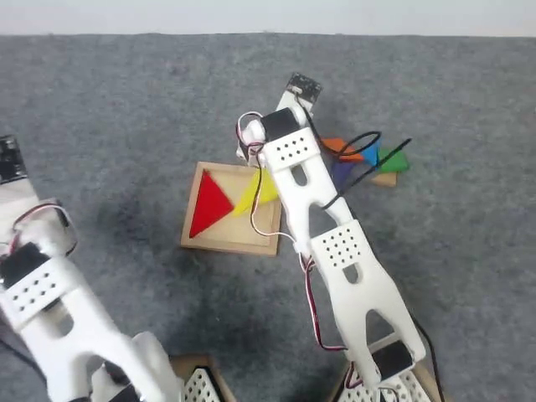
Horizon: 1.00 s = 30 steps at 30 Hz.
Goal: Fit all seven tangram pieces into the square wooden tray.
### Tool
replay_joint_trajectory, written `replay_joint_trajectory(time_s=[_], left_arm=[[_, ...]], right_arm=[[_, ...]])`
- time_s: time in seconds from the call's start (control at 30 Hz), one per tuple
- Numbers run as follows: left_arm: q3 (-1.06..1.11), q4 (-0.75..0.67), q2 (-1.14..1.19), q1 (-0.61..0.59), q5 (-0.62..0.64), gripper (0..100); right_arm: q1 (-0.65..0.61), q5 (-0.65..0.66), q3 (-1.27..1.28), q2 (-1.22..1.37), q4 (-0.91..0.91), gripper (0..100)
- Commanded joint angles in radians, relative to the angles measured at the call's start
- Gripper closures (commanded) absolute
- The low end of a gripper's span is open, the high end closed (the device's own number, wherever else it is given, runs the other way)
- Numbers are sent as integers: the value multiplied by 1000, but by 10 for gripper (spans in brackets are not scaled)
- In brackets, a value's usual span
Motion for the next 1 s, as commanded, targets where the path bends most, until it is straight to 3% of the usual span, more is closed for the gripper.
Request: replay_joint_trajectory(time_s=[0.0,0.3,0.5,0.63,0.73,0.83,0.97], left_arm=[[-48,15,-2,18,-6,862],[-56,118,-2,189,-8,862],[-108,252,0,358,-8,862],[-177,341,8,477,-9,862],[-234,394,80,566,-52,862],[-297,439,206,624,-98,862],[-372,439,370,683,-135,862]], right_arm=[[19,-14,-61,-30,35,780],[58,157,-63,-243,39,795],[145,348,-61,-498,59,889],[237,391,-60,-611,64,906],[292,546,-46,-673,65,908],[349,700,91,-768,68,910],[452,704,654,-983,59,914]])
